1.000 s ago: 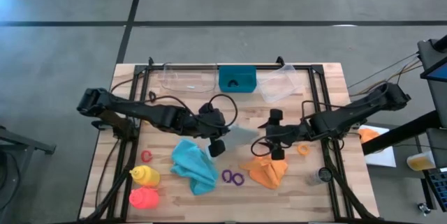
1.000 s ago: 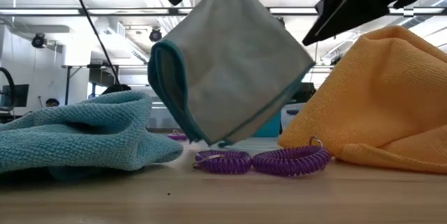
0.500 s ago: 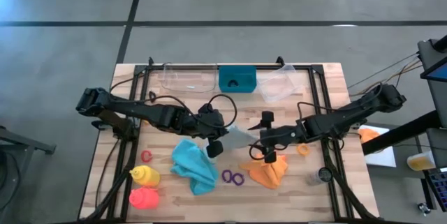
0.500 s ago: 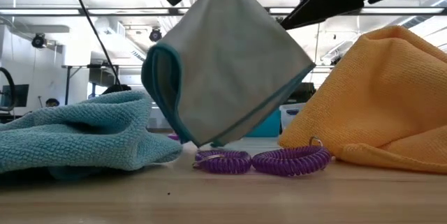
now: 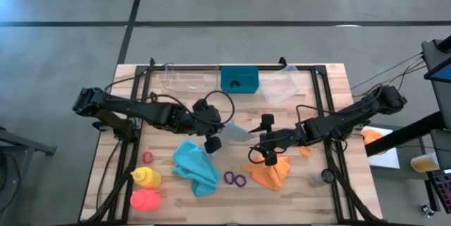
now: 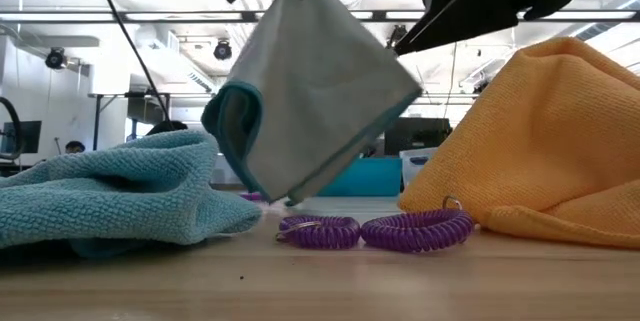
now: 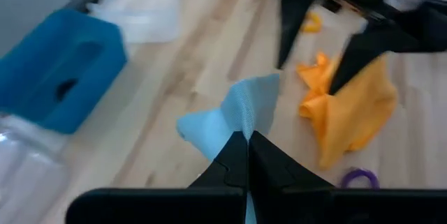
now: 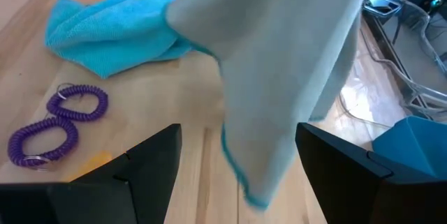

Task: Pick & Place Sports Items
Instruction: Fold the light blue towel

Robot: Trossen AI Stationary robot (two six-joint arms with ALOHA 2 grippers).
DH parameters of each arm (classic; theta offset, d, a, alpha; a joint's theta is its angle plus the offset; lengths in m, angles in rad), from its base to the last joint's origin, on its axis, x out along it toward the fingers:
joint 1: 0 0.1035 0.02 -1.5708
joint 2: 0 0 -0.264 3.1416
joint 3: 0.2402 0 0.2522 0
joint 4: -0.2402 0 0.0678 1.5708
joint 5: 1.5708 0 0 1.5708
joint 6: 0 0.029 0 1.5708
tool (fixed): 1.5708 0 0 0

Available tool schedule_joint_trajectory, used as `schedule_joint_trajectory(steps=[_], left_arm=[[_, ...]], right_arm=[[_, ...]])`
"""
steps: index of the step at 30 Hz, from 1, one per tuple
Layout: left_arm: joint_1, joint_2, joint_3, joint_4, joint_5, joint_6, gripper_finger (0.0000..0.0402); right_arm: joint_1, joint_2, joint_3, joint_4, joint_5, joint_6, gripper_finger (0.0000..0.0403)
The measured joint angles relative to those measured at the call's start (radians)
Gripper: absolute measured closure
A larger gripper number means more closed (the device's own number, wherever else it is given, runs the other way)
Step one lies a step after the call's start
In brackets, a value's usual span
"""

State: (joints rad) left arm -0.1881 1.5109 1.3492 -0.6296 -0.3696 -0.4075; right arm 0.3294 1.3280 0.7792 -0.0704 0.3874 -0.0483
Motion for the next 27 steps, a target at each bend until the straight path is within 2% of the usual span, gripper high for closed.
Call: schedule_joint_trajectory(steps=[7,13,27], left_arm=[[0.001,-0.090,0.001,-0.077,-0.084,-0.020,0.0401],[0.001,-0.130,0.001,-0.103,-0.088,-0.020,0.0401],[0.000,-0.124,-0.013,-0.124,-0.064,-0.020,0.0401]], right_arm=[[0.000,-0.007,0.000,0.001,-0.001,0.005,0.0120],[0.000,-0.003,0.000,0.000,-0.003,0.016,0.0120],[0.002,-0.004,0.000,-0.002,-0.029,0.022,0.0120]])
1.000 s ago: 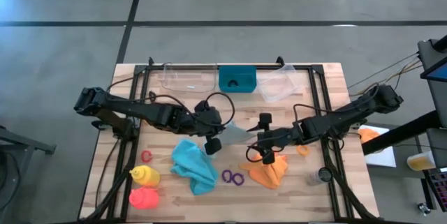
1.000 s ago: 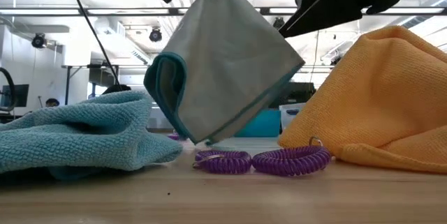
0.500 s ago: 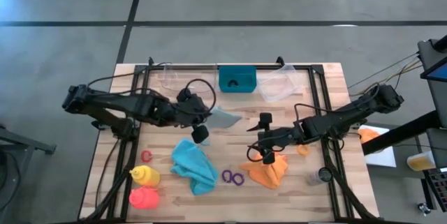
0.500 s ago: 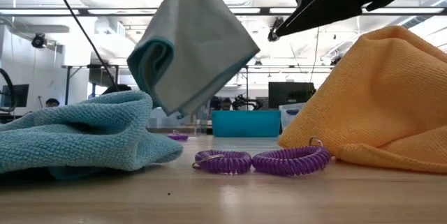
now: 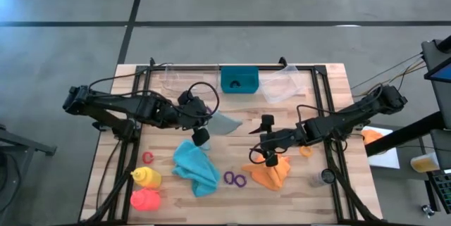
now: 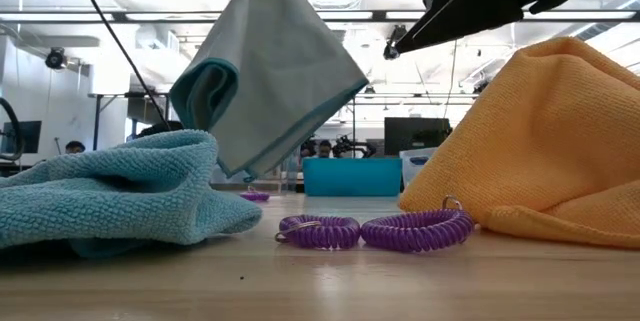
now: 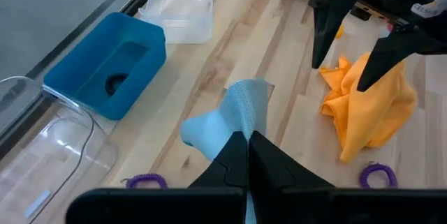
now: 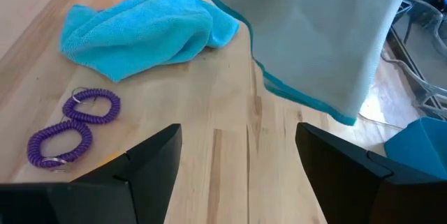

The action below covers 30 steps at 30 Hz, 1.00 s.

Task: Pick & Place Sports Items
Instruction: Fold the light blue towel

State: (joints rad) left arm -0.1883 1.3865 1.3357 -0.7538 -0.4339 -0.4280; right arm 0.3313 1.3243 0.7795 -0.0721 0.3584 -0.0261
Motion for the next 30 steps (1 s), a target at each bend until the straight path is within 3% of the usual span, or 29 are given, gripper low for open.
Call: schedule_joint_trajectory(steps=[9,18,25,30], left_arm=[[-0.003,0.002,-0.049,0.004,0.000,0.000,0.0401],[0.002,0.002,-0.151,0.191,0.028,0.006,0.0401],[0.004,0.001,-0.158,0.216,-0.146,0.032,0.0401],[0.005,0.001,-0.216,0.344,-0.137,0.063,0.0401]], right_arm=[[0.000,0.000,0.000,-0.001,0.000,0.000,0.0120],[0.000,0.000,0.000,-0.002,0.000,0.000,0.0120],[0.000,0.000,0.000,-0.002,0.000,0.000,0.0120],[0.000,0.001,0.000,-0.004,0.000,0.000,0.0120]])
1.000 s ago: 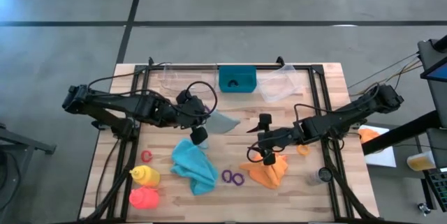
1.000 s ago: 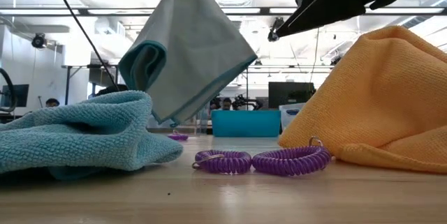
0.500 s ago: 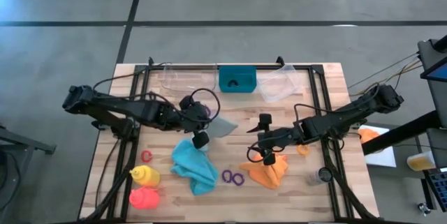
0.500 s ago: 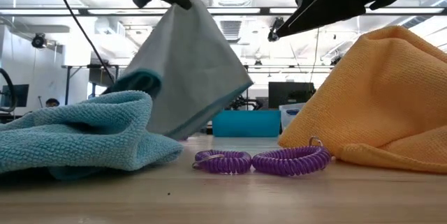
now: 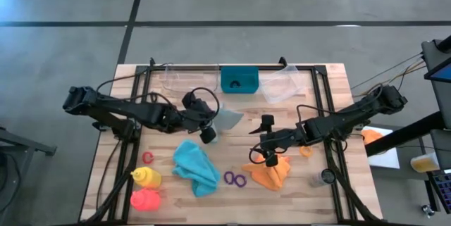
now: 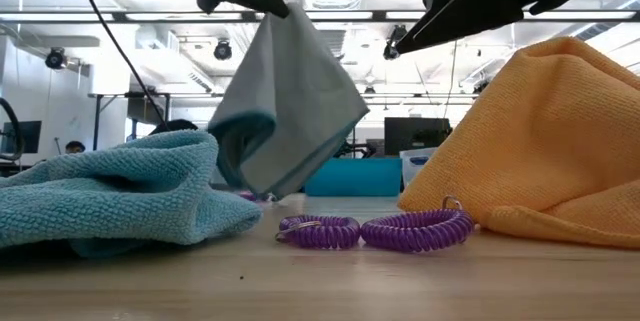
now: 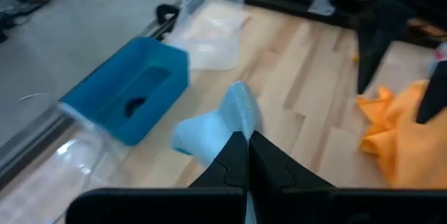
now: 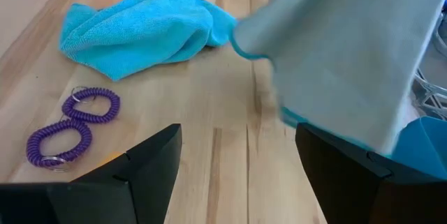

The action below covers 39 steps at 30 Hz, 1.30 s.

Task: Pick & Place Sports Items
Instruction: Fold the light blue towel

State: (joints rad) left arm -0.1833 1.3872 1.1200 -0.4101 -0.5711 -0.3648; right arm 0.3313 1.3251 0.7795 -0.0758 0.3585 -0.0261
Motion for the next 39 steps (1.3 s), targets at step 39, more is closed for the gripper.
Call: schedule_joint_trajectory(steps=[39], left_arm=[[0.013,0.000,-0.212,0.455,0.258,-0.156,0.0401]], right_arm=[[0.000,0.001,-0.001,-0.004,0.000,0.000,0.0120]])
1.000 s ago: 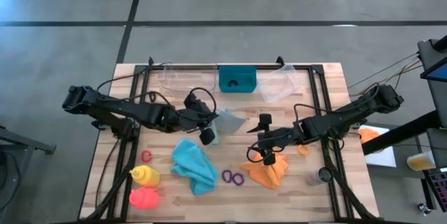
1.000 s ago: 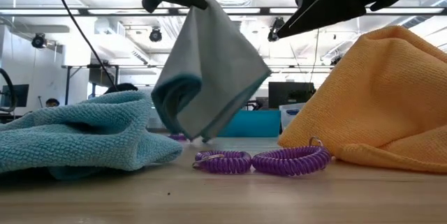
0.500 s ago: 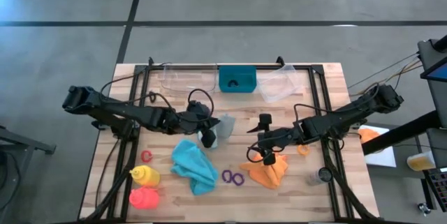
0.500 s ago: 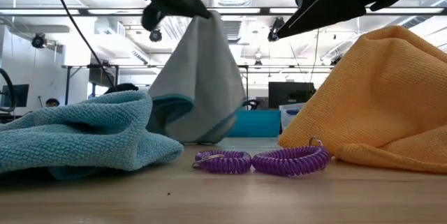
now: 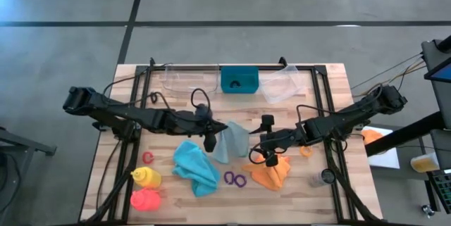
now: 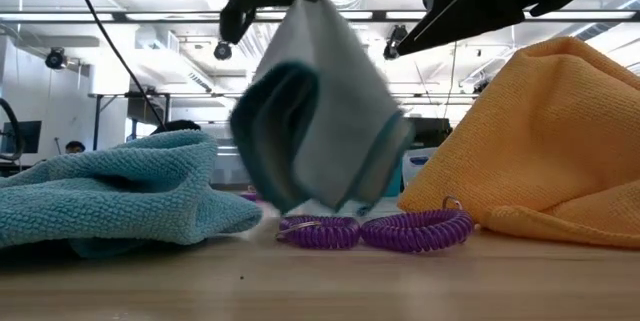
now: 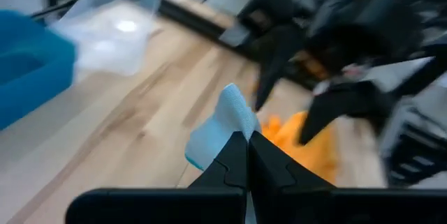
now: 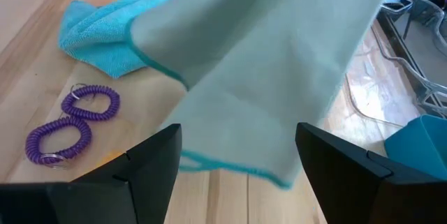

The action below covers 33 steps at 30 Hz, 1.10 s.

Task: Pick & Place Sports Items
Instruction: Fold the light blue towel

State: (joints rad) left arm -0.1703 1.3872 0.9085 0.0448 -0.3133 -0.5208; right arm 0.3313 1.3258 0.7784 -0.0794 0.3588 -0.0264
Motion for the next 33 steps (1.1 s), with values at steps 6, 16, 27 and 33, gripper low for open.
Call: schedule_joint_trajectory(steps=[6,16,27,33], left_arm=[[0.006,0.000,0.000,-0.222,-0.164,-0.066,0.0401],[0.010,0.000,0.007,-0.270,-0.178,-0.086,0.0401],[0.010,0.000,0.009,-0.170,0.122,0.049,0.0401],[0.010,0.000,0.008,-0.145,0.186,0.082,0.0401]], right_arm=[[0.000,0.000,0.000,-0.014,0.000,0.004,0.0120],[0.000,0.000,0.000,-0.014,0.000,0.007,0.0120],[0.000,0.000,-0.001,0.033,0.000,-0.005,0.0120],[0.000,0.000,-0.001,0.164,-0.012,-0.050,0.0120]])
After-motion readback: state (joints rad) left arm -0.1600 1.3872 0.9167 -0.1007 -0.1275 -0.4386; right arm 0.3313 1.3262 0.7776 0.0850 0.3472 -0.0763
